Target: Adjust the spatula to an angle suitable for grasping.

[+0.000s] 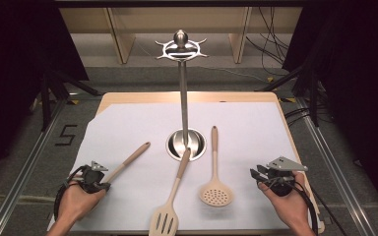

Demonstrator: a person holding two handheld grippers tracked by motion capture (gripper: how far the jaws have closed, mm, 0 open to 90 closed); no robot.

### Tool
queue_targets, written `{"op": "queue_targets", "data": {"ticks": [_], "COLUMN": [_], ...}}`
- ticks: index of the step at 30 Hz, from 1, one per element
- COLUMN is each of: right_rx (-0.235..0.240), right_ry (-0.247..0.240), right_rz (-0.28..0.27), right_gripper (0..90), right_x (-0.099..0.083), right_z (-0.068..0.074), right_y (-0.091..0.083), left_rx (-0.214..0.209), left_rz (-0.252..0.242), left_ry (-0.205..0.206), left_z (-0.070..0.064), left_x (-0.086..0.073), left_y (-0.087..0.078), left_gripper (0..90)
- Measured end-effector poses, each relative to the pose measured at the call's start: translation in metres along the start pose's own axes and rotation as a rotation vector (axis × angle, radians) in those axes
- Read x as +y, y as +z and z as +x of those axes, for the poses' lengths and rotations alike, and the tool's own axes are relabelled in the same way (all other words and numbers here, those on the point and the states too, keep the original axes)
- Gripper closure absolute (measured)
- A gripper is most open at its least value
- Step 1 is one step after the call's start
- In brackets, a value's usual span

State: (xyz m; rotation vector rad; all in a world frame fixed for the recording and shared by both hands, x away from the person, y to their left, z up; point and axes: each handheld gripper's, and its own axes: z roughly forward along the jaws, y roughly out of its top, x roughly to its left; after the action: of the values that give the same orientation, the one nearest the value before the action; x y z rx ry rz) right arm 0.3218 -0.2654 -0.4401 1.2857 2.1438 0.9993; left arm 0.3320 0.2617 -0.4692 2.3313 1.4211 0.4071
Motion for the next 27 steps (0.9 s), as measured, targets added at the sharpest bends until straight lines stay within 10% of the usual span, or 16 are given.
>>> {"op": "queue_targets", "data": {"ticks": [6,8,13,27], "right_rx": [0.001,-0.001,0.0,-0.004], "right_ry": [0.044,-0.013,0.018,0.031], "right_rz": [-0.019,-0.038,-0.032,-0.034], "right_gripper": [67.2,67.0,66.7,66.4], "right_x": [0.002,0.004,0.005,0.004], "right_z": [0.004,-0.002,0.0,0.001], "right_y": [-0.003,-0.001,-0.001,-0.003], "left_rx": [0.011,0.028,0.049,-0.048], "left_rz": [-0.058,-0.033,0.026,0.142], "left_ry": [0.044,0.095,0.154,0.182], "left_z": [-0.003,0.0,0.011,0.018], "left_x": [0.011,0.021,0.036,0.059], "left_y": [-0.013,-0.009,0.003,0.025], "left_gripper": [74.5,67.0,57.3,60.6]}}
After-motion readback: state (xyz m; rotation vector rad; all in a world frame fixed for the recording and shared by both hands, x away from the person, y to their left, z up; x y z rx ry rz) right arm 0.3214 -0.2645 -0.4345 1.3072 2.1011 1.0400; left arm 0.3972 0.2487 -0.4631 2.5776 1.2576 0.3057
